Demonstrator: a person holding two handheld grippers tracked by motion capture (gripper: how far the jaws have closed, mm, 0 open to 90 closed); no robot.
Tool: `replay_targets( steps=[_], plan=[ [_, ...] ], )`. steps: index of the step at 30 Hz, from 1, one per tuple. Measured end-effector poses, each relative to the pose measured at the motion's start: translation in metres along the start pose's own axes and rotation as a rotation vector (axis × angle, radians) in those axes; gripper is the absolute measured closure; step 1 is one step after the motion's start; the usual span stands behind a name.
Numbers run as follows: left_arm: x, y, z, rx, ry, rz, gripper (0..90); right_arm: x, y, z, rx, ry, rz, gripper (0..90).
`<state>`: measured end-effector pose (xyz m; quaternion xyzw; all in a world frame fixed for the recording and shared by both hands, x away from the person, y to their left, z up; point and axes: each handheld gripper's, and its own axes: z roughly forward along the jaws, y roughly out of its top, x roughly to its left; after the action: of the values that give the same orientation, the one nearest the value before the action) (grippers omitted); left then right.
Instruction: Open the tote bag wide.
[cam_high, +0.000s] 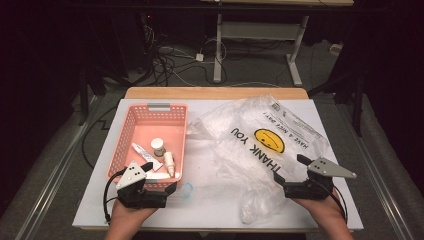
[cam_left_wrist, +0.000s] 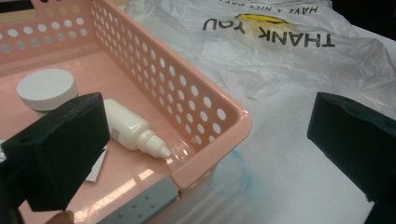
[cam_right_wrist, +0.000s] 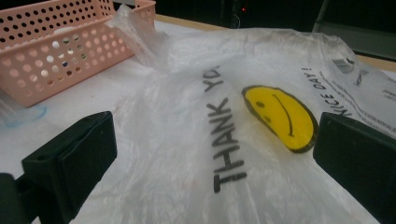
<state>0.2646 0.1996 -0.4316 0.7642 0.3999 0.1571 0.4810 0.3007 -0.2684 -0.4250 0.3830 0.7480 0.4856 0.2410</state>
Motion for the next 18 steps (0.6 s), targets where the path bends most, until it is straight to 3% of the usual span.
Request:
replay_targets(
  steps=[3, 7, 13, 15, 18],
  plan=[
    [0.001, 0.001, 0.001, 0.009, -0.012, 0.005, 0.0, 0.000, 0.009, 0.009, -0.012, 0.010, 0.000, 0.1],
    [0.002, 0.001, 0.000, 0.007, 0.001, 0.023, 0.0, 0.001, 0.018, 0.021, -0.011, 0.023, -0.005, 0.1],
    [0.004, 0.001, -0.004, 0.009, 0.005, 0.016, 0.0, 0.003, 0.034, 0.046, -0.018, 0.046, -0.030, 0.2],
    [0.005, 0.001, -0.005, -0.009, 0.004, -0.014, 0.0, 0.004, 0.039, 0.057, -0.028, 0.066, -0.034, 0.2],
    [0.004, 0.001, -0.005, -0.001, 0.003, -0.004, 0.0, 0.005, 0.041, 0.063, -0.029, 0.077, -0.057, 0.3]
  ],
)
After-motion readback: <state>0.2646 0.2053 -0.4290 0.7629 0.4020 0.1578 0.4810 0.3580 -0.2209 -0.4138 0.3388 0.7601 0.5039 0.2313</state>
